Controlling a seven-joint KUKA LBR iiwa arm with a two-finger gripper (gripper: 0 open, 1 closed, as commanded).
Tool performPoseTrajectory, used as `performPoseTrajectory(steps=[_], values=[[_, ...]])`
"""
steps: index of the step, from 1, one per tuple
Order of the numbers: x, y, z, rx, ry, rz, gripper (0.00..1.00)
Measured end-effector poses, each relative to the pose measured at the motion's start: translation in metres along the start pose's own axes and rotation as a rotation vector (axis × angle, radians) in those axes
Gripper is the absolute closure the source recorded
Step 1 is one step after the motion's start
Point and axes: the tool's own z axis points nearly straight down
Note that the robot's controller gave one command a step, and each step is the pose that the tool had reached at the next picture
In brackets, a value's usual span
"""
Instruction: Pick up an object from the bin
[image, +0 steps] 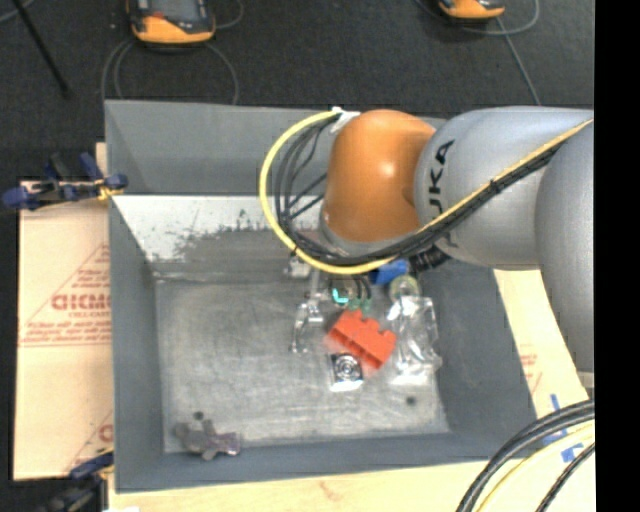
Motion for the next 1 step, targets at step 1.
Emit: performPoseTrajectory(steps=[1], values=[[0.0271,-0.0714,0.0781,0.004,0.003,-0.018,0.00]])
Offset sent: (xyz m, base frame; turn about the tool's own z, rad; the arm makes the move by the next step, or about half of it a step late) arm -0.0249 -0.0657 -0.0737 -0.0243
